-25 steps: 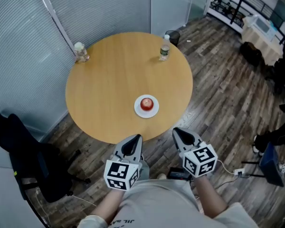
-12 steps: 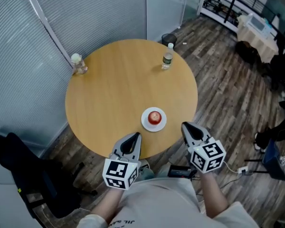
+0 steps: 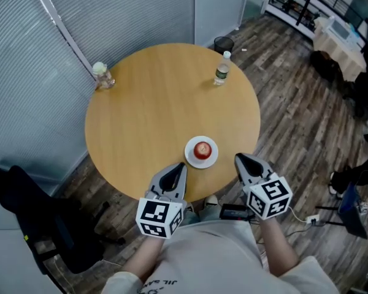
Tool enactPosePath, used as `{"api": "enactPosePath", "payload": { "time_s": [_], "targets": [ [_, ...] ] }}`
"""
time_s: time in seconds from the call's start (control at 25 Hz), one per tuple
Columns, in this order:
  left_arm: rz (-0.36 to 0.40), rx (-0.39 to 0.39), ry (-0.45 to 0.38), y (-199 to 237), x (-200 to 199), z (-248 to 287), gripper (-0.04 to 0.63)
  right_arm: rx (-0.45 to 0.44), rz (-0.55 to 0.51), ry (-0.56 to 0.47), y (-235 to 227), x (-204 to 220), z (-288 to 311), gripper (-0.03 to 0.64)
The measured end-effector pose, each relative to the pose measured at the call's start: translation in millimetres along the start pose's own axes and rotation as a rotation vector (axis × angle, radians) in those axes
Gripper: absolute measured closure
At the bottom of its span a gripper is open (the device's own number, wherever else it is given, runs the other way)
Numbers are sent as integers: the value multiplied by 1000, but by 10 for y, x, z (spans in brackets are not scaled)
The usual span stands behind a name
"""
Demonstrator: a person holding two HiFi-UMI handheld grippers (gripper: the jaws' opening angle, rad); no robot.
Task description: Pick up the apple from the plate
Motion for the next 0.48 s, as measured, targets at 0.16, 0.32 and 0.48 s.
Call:
{"api": "enactPosePath", "payload": {
  "time_s": [0.16, 0.32, 0.48],
  "targets": [
    [-14, -30, 1, 29, 13, 31, 592, -26, -4, 10, -37, -16, 113, 583],
    [-25, -41, 15, 8, 60, 99, 592, -29, -21, 9, -94, 5, 148, 584],
    [-38, -49, 22, 6, 96, 133, 592, -54, -32, 27, -79, 42, 189, 584]
  ]
}}
Point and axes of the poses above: the fingertips, and each gripper's own axes: z forward along the fingers, y to its left, x out of its underside, the point moved 6 cm from there along -z, backward along the fingers, and after that the axes turned 14 degrees about x, right-handed, at the moved point
